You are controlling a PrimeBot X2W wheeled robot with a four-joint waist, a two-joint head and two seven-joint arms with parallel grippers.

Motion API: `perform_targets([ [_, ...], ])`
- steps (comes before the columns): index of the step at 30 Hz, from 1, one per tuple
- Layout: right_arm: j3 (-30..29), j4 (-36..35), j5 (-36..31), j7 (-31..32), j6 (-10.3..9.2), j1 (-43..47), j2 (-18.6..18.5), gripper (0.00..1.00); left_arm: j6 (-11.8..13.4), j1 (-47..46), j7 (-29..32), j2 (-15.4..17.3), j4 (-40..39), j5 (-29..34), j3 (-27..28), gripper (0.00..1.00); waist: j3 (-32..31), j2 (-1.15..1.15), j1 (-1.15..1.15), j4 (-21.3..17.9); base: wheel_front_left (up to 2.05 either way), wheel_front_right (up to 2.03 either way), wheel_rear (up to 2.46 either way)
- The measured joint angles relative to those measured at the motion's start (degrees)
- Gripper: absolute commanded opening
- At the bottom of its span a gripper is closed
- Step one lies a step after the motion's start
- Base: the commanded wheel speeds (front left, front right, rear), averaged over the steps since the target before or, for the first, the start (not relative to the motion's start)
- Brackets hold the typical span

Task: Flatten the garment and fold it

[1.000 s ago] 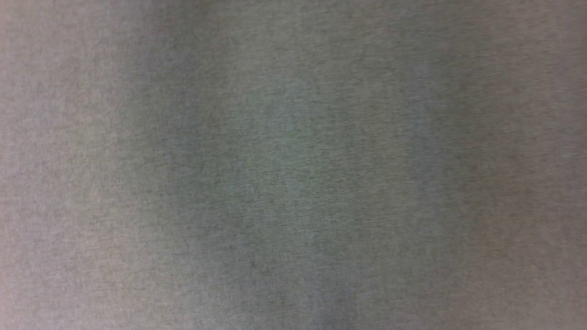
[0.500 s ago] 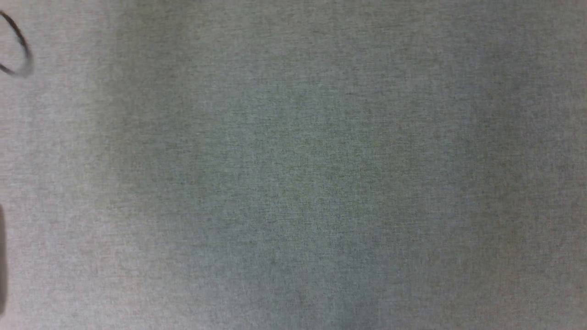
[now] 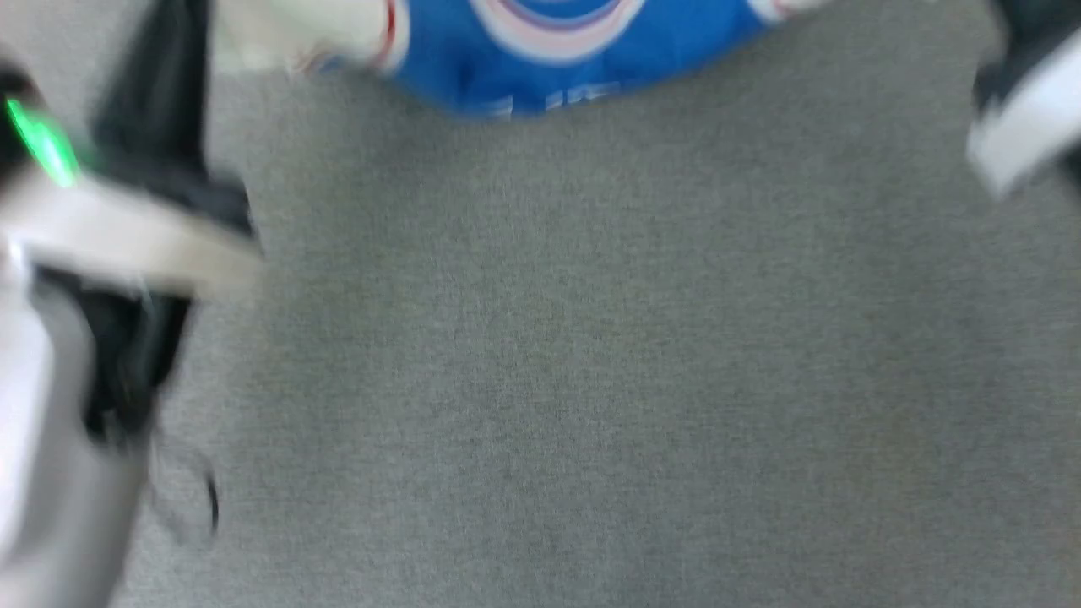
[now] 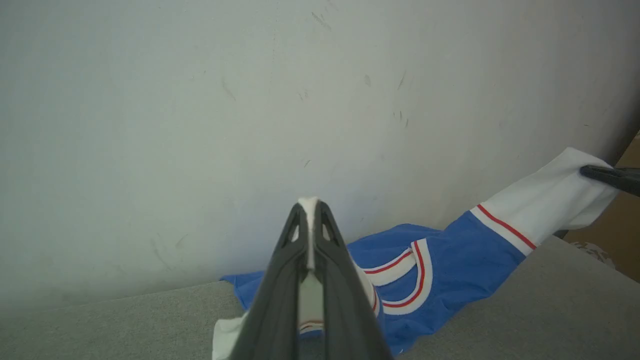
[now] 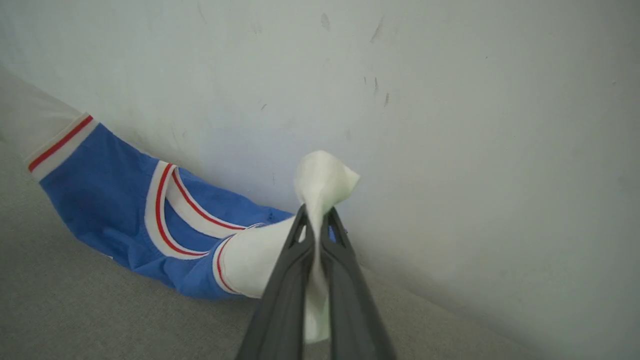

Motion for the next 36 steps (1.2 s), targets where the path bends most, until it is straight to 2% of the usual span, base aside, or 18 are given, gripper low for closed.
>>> perform_targets([
  [7, -6.36, -11.31, -2.1, 3.38, -0.01, 22.21, 3.12, 0.0, 3.86, 22.63, -0.68, 0.77, -7.39, -0.45, -1.46, 0.0, -5.89, 0.0, 0.0, -0.44, 0.0, 0.0, 0.0],
  [12, -8.51, -13.59, -2.09, 4.33, -0.01, 38.1, 6.99, 0.0, 6.03, 35.18, -0.24, 1.21, -6.92, -0.11, -3.74, 0.0, -10.23, 0.0, 0.0, -0.48, 0.0, 0.0, 0.0],
  [19, -10.1, -14.6, -4.55, 4.02, -0.02, 55.38, 6.36, 0.0, 7.1, 47.04, -0.56, 1.26, -4.38, -3.32, -4.04, 0.0, -16.26, 0.0, 0.0, -0.57, 0.0, 0.0, 0.0],
  [27, -16.39, -12.99, -6.12, 2.68, -0.01, 69.17, 3.8, 0.0, 7.7, 55.27, 1.34, 3.19, -3.07, -5.68, -3.57, 0.0, -21.47, 0.0, 0.0, -0.95, 0.0, 0.0, 0.0],
  [31, -18.47, -11.65, -6.3, 2.78, -0.01, 72.34, 3.15, 0.0, 7.78, 57.82, 4.55, 3.75, -3.03, -7.44, -4.49, 0.0, -22.82, 0.0, 0.01, -1.44, 0.0, 0.0, 0.0],
  [36, -20.46, -9.81, -6.83, 4.41, 0.0, 74.03, 2.92, 0.0, 9.35, 59.4, 7.16, 5.41, -3.03, -7.55, -5.11, 0.0, -23.49, 0.0, 0.01, -1.94, 0.0, 0.0, 0.0],
])
